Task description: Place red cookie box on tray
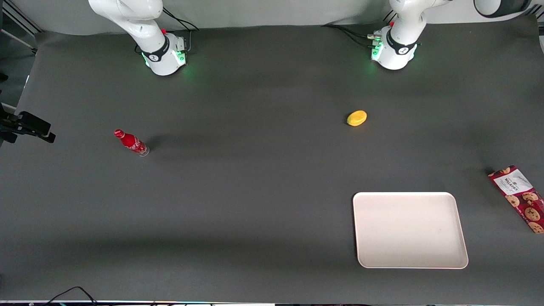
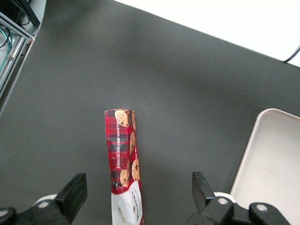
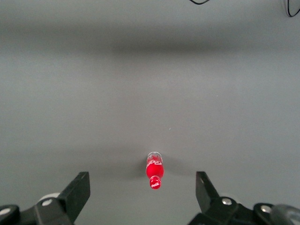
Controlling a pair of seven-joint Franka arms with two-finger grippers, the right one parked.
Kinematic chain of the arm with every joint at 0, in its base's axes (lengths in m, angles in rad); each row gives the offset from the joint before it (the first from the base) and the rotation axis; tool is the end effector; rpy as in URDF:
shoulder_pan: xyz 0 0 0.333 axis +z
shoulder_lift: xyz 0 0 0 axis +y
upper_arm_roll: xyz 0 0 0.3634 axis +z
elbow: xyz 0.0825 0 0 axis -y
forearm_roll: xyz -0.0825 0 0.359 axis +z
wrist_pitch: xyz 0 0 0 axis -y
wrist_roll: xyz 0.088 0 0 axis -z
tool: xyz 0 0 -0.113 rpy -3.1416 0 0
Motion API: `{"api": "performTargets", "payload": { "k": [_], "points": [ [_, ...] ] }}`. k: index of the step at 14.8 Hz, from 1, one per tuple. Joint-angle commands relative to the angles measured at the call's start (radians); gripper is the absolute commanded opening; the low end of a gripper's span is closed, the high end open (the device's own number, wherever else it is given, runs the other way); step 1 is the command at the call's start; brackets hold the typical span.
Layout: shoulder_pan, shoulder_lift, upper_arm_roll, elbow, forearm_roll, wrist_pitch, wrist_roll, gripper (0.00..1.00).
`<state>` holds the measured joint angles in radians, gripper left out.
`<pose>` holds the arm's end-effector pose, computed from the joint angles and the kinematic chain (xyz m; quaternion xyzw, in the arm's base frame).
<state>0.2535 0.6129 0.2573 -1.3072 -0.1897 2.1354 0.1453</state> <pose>0.6830 0.3125 0.4558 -0.9746 -0.1904 -0.1157 0.0234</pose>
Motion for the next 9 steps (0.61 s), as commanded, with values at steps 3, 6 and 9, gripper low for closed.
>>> {"api": "performTargets", "payload": {
  "k": [3, 6, 9],
  "points": [
    [0.044, 0.168, -0.004, 0.049, -0.092, 0.087, 0.026, 1.0],
    [0.056, 0.202, -0.003, 0.048, -0.102, 0.087, 0.025, 1.0],
    [0.069, 0.232, -0.003, 0.048, -0.102, 0.075, 0.025, 1.0]
  ]
}}
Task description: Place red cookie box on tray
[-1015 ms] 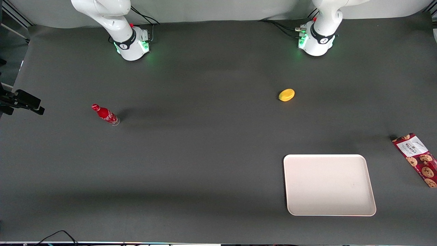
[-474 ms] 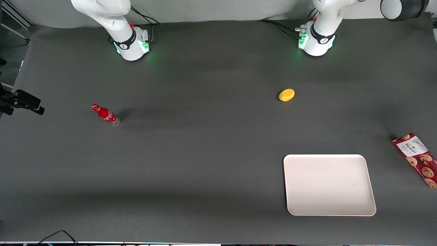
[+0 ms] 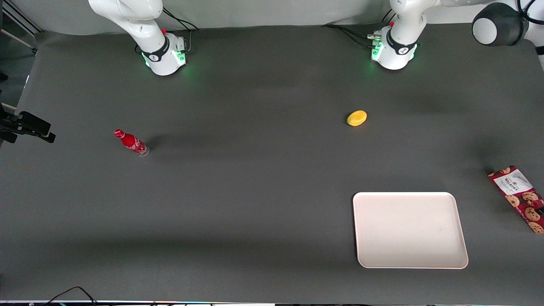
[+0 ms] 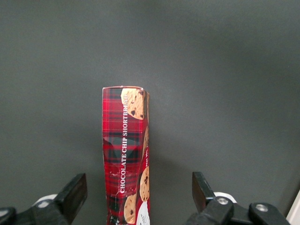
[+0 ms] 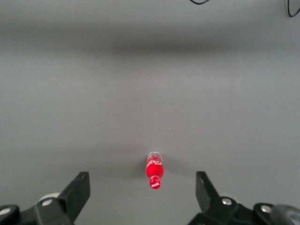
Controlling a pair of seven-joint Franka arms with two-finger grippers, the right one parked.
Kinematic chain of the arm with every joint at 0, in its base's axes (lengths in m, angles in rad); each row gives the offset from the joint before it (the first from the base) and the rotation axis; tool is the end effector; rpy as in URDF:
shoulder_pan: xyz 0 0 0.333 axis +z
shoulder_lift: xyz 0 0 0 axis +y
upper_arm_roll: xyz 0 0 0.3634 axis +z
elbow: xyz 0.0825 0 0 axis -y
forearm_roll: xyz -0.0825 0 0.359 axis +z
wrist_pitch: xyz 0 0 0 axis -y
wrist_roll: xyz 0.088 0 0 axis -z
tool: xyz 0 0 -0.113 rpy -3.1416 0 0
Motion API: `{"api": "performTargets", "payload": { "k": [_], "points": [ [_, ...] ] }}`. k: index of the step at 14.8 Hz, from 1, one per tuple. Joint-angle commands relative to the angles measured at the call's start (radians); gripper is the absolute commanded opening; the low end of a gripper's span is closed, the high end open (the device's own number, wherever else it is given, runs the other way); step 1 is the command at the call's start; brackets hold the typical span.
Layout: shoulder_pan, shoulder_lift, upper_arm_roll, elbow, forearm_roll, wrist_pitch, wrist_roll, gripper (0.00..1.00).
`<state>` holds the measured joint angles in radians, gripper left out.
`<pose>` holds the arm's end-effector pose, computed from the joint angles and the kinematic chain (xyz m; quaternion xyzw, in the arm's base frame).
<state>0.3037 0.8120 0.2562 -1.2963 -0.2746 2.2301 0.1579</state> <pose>0.6885 0.3517 0.3211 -0.9703 -0.2291 -0.0783 0.0028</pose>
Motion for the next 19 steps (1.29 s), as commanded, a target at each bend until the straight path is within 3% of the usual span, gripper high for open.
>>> {"api": "performTargets", "payload": {
  "k": [1, 7, 10, 13, 19],
  "points": [
    [0.021, 0.047, -0.003, 0.037, -0.018, -0.02, 0.012, 1.0],
    [0.026, 0.072, -0.003, 0.037, -0.049, -0.02, 0.017, 0.99],
    [0.026, 0.072, -0.006, 0.038, -0.051, -0.027, 0.034, 0.57],
    [0.026, 0.07, -0.006, 0.038, -0.066, -0.032, 0.043, 0.29],
    [0.028, 0.079, -0.006, 0.035, -0.069, -0.015, 0.104, 0.25]
  ]
}}
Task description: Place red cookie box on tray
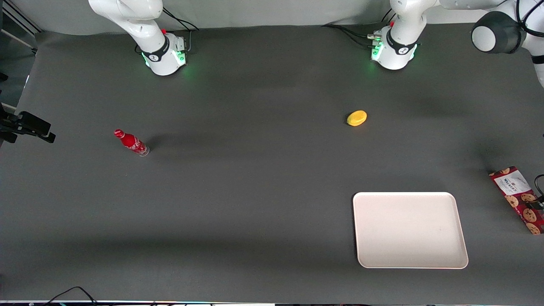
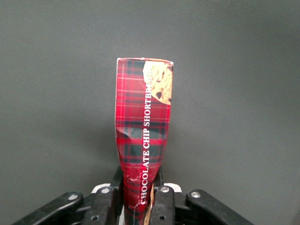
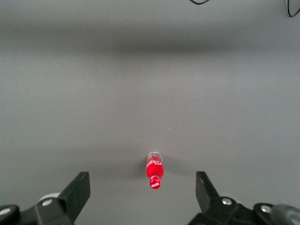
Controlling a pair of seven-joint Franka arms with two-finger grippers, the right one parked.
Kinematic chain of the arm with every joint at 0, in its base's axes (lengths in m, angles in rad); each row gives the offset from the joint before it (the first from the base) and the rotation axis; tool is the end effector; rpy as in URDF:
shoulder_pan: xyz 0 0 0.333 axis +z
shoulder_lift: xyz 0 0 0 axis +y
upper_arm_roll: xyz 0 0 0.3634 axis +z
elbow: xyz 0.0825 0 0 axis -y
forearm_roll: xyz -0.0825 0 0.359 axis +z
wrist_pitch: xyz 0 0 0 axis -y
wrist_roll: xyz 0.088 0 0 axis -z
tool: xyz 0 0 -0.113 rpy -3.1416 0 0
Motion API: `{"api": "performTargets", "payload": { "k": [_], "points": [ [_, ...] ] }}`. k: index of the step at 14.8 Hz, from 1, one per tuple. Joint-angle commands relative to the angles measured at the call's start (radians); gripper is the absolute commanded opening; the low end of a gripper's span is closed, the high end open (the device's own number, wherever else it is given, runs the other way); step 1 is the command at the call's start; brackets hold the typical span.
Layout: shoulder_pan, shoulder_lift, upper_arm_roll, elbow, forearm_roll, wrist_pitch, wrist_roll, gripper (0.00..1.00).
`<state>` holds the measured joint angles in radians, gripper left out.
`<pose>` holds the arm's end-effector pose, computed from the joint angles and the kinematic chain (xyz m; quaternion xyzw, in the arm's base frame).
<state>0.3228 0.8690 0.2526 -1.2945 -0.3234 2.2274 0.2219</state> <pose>0.6820 0.3610 0.2780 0.9736 0.2200 0.0577 0.0172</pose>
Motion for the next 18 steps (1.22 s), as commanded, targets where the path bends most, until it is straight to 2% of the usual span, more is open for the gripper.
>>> {"api": "performTargets", "payload": {
  "k": [1, 2, 6, 12, 18],
  "points": [
    [0.01, 0.021, -0.003, 0.037, -0.019, -0.023, 0.056, 0.15],
    [0.013, 0.016, -0.004, 0.037, -0.019, -0.035, 0.082, 0.0],
    [0.03, -0.001, -0.006, 0.066, -0.043, -0.126, 0.237, 0.0],
    [0.012, -0.018, -0.003, 0.294, -0.042, -0.394, 0.231, 0.0],
    [-0.094, -0.09, -0.033, 0.38, -0.028, -0.509, 0.228, 0.0]
  ]
}}
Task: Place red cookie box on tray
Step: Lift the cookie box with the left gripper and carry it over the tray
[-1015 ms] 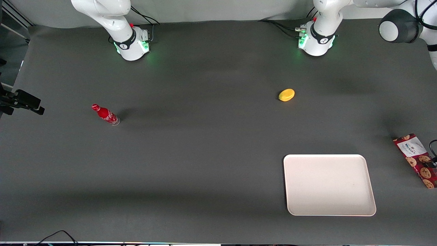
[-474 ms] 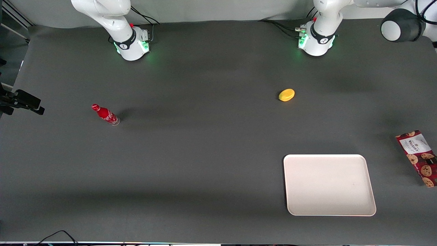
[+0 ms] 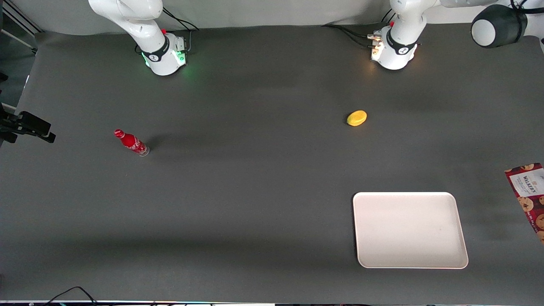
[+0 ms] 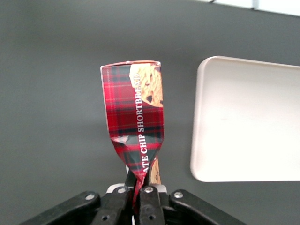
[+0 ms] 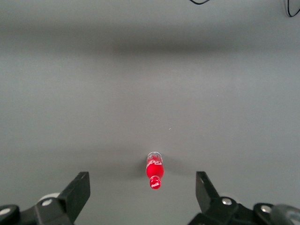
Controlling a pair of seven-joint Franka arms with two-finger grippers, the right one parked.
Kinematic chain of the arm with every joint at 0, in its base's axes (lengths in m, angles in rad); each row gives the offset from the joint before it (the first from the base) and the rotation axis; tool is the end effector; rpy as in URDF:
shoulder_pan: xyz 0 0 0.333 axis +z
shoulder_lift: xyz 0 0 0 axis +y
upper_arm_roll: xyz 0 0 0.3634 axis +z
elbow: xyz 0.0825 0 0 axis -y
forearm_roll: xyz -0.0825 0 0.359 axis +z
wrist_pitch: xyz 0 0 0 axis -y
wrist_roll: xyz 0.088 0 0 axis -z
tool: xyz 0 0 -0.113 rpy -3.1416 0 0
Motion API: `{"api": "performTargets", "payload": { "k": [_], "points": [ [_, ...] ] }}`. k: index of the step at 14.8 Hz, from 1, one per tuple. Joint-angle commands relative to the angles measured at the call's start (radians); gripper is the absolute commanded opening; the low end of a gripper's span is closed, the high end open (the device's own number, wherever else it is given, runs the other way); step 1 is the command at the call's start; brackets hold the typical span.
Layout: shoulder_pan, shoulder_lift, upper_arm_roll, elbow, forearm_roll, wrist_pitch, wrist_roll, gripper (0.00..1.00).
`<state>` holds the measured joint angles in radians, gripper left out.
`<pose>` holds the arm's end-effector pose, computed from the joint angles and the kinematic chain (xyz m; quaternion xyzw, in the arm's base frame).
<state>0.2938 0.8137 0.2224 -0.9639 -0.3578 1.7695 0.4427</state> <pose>0.7205 0.2928 0.4249 0.9948 0.0370 0.0453 0.0835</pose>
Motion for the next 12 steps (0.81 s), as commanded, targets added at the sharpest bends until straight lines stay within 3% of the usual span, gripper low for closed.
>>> {"api": "performTargets", "payload": {
  "k": [1, 3, 6, 12],
  "points": [
    [-0.102, -0.036, -0.003, 0.072, 0.034, -0.057, 0.004, 0.0],
    [-0.177, -0.035, -0.002, 0.082, 0.1, -0.054, -0.013, 0.0],
    [-0.235, -0.002, -0.035, 0.079, 0.105, -0.035, -0.14, 0.0],
    [-0.265, 0.139, -0.051, 0.044, 0.12, 0.125, -0.151, 0.0]
  ]
}}
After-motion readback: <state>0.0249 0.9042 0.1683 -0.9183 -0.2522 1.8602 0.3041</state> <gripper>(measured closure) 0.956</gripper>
